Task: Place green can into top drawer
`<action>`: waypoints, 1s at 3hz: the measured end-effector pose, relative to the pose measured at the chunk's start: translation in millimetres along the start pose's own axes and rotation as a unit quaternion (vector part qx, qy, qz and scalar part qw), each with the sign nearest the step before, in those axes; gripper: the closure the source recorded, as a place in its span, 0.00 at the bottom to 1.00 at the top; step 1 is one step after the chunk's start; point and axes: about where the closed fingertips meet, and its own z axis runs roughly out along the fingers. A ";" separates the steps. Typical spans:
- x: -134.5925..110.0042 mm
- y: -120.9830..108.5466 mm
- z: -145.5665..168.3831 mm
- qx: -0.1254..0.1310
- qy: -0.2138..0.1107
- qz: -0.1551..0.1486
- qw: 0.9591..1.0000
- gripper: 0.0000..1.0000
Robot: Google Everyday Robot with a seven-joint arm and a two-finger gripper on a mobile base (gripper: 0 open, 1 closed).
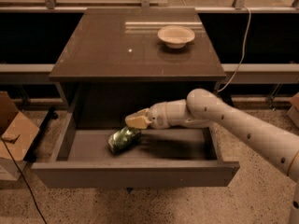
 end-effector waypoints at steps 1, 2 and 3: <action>11.7 10.4 -4.9 0.015 0.004 0.005 1.000 0.97; 14.0 23.0 -11.5 0.028 0.010 0.000 1.000 0.80; 14.4 24.4 -8.8 0.025 0.011 0.000 1.000 0.52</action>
Offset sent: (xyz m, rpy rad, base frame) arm -0.0426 -0.0166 0.0078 -0.0713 -0.0273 -0.0653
